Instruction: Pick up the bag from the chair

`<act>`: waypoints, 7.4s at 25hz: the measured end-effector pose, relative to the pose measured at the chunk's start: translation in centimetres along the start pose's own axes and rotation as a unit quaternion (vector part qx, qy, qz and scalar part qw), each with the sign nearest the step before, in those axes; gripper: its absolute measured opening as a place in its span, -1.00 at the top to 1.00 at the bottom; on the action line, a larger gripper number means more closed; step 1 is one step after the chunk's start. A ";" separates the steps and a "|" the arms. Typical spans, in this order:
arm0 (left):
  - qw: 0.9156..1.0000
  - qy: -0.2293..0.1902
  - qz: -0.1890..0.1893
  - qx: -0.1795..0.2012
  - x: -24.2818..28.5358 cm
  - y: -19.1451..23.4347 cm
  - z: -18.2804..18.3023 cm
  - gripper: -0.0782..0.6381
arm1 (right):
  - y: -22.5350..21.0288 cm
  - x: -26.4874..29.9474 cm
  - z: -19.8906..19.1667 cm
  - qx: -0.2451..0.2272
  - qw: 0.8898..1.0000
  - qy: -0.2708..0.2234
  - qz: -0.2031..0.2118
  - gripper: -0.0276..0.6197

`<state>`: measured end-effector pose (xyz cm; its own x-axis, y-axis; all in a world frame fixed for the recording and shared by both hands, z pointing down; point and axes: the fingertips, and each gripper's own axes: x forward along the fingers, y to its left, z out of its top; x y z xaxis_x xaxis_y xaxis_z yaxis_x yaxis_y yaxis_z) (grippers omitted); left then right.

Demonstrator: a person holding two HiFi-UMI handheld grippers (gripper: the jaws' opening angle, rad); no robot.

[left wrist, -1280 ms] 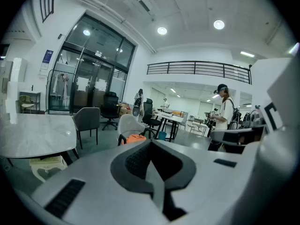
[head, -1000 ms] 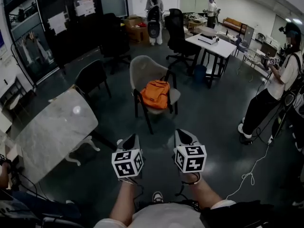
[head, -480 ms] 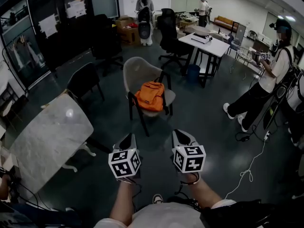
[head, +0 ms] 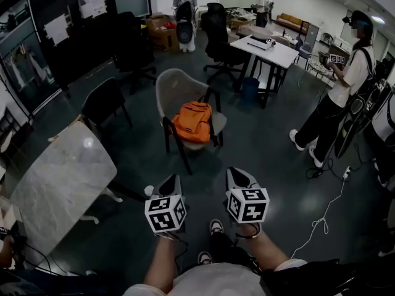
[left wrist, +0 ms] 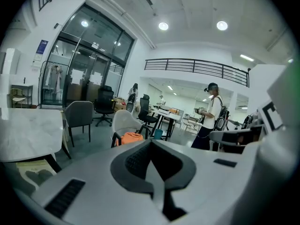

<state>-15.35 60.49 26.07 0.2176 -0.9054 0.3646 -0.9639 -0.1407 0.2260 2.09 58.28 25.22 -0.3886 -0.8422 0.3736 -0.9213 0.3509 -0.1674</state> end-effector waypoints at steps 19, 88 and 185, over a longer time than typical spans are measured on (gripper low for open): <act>1.000 0.017 0.010 0.007 14.3 -0.9 5.5 0.74 | -8.2 12.2 5.0 0.023 1.000 0.011 0.018 0.81; 0.998 0.051 -0.033 0.023 56.1 9.0 22.5 0.75 | -21.5 51.4 19.9 0.044 0.998 0.045 -0.001 0.81; 0.962 0.269 -0.011 -0.050 83.7 16.2 -5.2 0.74 | -34.4 77.1 -6.4 0.131 0.953 0.274 -0.007 0.81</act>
<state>-11.99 -15.52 64.92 0.3108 -0.5605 0.7676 -0.9448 -0.0939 0.3139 3.78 -16.08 65.65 -0.3889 -0.4807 0.7859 -0.9204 0.1666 -0.3536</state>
